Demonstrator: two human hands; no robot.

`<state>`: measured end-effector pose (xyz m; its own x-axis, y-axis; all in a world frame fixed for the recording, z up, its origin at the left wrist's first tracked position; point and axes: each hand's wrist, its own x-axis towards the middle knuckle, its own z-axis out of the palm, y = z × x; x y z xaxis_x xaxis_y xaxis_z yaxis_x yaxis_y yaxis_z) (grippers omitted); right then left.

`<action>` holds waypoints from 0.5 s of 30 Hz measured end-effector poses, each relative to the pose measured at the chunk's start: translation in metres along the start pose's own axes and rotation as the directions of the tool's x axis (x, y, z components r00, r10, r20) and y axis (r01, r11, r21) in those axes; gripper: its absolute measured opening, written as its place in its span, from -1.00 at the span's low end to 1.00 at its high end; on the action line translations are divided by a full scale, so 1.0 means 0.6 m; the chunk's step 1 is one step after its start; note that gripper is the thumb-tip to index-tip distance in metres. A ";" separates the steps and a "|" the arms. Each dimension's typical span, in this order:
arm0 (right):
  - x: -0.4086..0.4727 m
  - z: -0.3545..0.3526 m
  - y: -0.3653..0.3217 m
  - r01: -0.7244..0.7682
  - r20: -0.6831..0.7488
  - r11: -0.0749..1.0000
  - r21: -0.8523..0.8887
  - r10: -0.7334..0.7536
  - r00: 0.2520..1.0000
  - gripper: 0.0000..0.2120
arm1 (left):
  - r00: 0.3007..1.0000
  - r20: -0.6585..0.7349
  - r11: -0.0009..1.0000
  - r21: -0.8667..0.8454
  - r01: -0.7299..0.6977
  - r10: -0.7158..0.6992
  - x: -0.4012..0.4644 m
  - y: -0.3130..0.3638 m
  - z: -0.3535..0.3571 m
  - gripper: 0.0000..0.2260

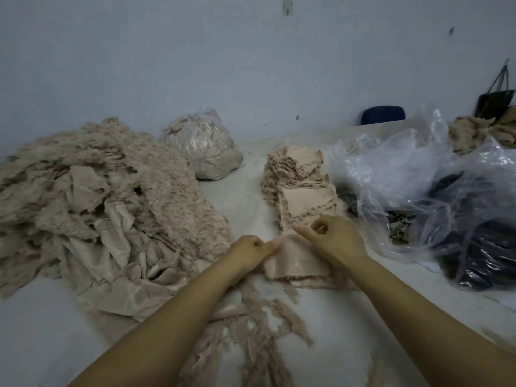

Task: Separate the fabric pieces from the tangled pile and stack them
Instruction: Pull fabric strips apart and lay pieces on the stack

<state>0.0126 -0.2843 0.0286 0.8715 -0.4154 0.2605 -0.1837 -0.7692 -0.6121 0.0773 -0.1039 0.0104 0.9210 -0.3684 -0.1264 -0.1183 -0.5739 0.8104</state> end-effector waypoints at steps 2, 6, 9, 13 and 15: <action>-0.004 0.008 -0.003 0.004 0.036 1.000 -0.030 -0.002 0.999 -0.64 | 0.998 0.034 0.997 -0.061 0.046 -0.044 -0.005 -0.006 0.002 -0.60; 0.004 0.012 -0.004 -0.012 -0.063 0.981 0.195 0.025 0.998 -0.79 | 0.998 0.062 0.963 -0.265 0.048 -0.033 -0.011 0.009 -0.011 -0.80; 0.021 -0.006 0.003 0.025 -0.208 0.953 0.302 0.041 0.977 -0.82 | 0.994 0.109 0.865 -0.501 0.031 0.027 -0.004 0.040 -0.030 -0.76; 0.045 -0.011 0.036 -0.039 -0.157 0.980 0.195 0.070 0.985 -0.83 | 0.992 0.057 0.964 -0.248 -0.093 0.110 0.002 0.053 -0.001 -0.60; 0.045 0.001 0.054 -0.100 -0.072 0.993 0.060 0.104 0.992 -0.83 | 0.988 -0.003 0.983 -0.100 -0.154 0.154 0.003 0.035 0.013 -0.58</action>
<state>0.0302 -0.3201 0.0153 0.8126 -0.5272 0.2485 -0.2421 -0.6932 -0.6789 0.0733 -0.1224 0.0229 0.8927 -0.4506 0.0019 -0.2211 -0.4345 0.8731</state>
